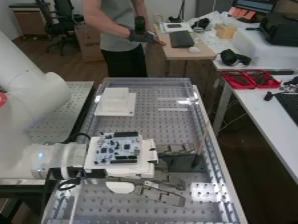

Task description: Grab the paper clip and place it in the clear container

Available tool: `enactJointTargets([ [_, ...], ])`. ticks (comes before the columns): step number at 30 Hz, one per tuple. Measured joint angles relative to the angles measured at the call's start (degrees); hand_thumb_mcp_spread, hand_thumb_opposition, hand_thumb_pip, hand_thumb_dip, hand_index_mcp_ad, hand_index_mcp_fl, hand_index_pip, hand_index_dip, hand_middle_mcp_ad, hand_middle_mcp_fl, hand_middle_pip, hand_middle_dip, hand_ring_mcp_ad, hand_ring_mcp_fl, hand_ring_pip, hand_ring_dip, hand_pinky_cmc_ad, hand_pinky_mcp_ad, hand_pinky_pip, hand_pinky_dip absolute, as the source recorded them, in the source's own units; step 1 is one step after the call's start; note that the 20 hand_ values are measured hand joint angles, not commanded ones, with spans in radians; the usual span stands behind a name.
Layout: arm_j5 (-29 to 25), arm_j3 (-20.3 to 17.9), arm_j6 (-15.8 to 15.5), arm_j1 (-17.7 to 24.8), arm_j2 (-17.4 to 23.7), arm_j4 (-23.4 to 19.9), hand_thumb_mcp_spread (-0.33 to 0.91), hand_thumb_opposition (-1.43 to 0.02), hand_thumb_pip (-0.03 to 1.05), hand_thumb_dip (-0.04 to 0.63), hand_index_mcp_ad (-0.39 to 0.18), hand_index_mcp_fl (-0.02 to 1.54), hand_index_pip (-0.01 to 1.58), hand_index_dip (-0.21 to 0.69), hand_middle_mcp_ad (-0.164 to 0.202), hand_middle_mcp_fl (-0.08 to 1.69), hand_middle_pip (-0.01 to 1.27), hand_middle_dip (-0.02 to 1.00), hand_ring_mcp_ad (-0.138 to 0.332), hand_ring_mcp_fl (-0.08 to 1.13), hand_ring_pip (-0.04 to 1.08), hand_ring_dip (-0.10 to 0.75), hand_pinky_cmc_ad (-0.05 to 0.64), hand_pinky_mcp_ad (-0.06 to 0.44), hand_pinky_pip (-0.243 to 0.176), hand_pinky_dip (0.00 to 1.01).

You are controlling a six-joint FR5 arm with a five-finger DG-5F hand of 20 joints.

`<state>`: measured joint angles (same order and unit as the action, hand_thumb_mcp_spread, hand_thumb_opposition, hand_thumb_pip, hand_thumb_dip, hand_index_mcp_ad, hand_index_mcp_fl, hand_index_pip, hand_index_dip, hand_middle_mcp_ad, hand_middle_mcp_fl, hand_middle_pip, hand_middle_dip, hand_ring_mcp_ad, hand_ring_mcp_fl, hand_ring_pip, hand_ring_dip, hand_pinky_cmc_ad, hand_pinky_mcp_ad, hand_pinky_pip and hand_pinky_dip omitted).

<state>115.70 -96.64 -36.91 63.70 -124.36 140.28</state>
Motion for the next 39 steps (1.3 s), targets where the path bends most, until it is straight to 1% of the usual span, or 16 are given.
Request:
enactJointTargets([
  [9, -0.1, -0.1, -0.1, -0.1, -0.3, 0.1, 0.74, -0.99, 0.63, 0.318, -0.188, 0.17, 0.16, -0.176, -0.066, 0.75, 0.83, 0.75, 0.028, 0.48, 0.09, 0.456, 0.443, 0.248, 0.066, 0.2],
  [12, -0.3, -0.1, -0.1, -0.1, -0.5, 0.3, 0.74, -0.99, 0.63, 0.318, -0.188, 0.17, 0.16, -0.176, -0.066, 0.75, 0.82, 0.75, 0.028, 0.48, 0.09, 0.456, 0.457, 0.244, 0.066, 0.19],
  [16, -0.4, 0.0, -0.1, -0.1, -0.7, 0.7, 0.75, -0.98, 0.63, 0.311, -0.188, 0.17, 0.16, -0.176, -0.066, 0.72, 0.77, 0.75, 0.028, 0.48, 0.09, 0.456, 0.457, 0.248, 0.066, 0.19],
  [20, -0.5, 0.2, -0.1, -0.1, -0.9, 1.0, 0.69, -0.94, 0.63, 0.311, -0.19, 0.17, 0.16, -0.178, -0.066, 0.71, 0.69, 0.75, 0.028, 0.47, 0.09, 0.456, 0.457, 0.244, 0.066, 0.19],
  [22, -0.5, 0.2, -0.1, -0.1, -1.0, 1.0, 0.67, -0.93, 0.63, 0.311, -0.188, 0.17, 0.16, -0.176, -0.066, 0.66, 0.67, 0.75, 0.03, 0.47, 0.09, 0.456, 0.457, 0.244, 0.066, 0.19],
  [25, -0.5, 0.2, 0.0, -0.1, -1.1, 1.0, 0.67, -0.91, 0.63, 0.311, -0.188, 0.17, 0.16, -0.178, -0.066, 0.63, 0.63, 0.74, 0.026, 0.47, 0.1, 0.468, 0.457, 0.244, 0.066, 0.19],
  [26, -0.5, 0.2, 0.0, -0.1, -1.1, 0.9, 0.66, -0.9, 0.63, 0.311, -0.188, 0.17, 0.16, -0.176, -0.066, 0.62, 0.63, 0.72, 0.03, 0.47, 0.1, 0.468, 0.457, 0.244, 0.066, 0.19],
  [34, -0.6, 0.1, 0.1, -0.1, -1.5, 0.3, 0.65, -0.9, 0.63, 0.314, -0.197, 0.17, 0.16, -0.176, -0.072, 0.63, 0.62, 0.72, 0.031, 0.46, 0.09, 0.468, 0.457, 0.248, 0.066, 0.19],
  [39, -0.8, 0.2, 0.3, -0.3, -1.9, -0.1, 0.68, -0.9, 0.63, 0.314, -0.194, 0.17, 0.16, -0.176, -0.072, 0.68, 0.68, 0.72, 0.03, 0.46, 0.1, 0.468, 0.457, 0.244, 0.066, 0.19],
])
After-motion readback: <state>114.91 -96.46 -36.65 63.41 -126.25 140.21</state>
